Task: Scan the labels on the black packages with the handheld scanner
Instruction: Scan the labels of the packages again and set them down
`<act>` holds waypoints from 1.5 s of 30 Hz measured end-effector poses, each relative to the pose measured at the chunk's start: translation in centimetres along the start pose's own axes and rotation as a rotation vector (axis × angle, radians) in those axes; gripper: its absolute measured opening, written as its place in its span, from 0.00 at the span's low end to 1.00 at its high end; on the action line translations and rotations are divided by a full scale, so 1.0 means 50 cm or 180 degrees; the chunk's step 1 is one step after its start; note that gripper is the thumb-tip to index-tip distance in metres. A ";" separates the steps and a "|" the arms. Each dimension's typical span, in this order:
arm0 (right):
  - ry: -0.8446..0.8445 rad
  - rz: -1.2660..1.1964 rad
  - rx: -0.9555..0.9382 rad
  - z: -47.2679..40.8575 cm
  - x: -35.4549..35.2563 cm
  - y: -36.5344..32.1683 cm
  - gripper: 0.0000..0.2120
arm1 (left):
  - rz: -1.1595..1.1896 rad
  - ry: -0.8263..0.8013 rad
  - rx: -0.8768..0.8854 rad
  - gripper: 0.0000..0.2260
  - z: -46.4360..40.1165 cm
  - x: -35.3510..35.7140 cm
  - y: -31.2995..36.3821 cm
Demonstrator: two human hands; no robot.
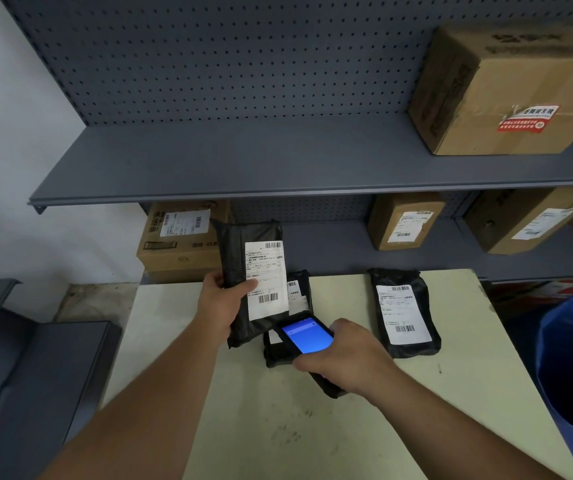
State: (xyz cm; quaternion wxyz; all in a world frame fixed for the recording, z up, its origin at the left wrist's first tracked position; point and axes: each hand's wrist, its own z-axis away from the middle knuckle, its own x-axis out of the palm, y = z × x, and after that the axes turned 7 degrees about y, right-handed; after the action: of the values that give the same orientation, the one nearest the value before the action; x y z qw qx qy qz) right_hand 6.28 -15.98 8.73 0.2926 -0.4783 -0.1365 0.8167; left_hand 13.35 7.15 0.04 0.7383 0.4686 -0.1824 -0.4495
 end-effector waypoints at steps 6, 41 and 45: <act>0.0053 0.0008 -0.0004 -0.003 -0.004 0.007 0.26 | -0.0126 0.0022 -0.0076 0.27 0.007 0.005 -0.003; 0.0428 -0.0469 0.0540 -0.082 -0.101 0.221 0.22 | -0.1040 -0.0489 -0.0572 0.15 0.051 0.341 -0.150; 0.0404 -0.0570 0.0612 -0.089 -0.109 0.248 0.21 | -0.1056 -0.0440 -0.0684 0.24 0.052 0.387 -0.173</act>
State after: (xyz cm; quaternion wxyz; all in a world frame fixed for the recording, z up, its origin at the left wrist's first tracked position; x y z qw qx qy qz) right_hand 7.84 -29.38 4.06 0.4168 -0.4847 -0.0810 0.7647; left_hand 17.54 -11.74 -9.02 0.6855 0.3788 -0.1040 -0.6130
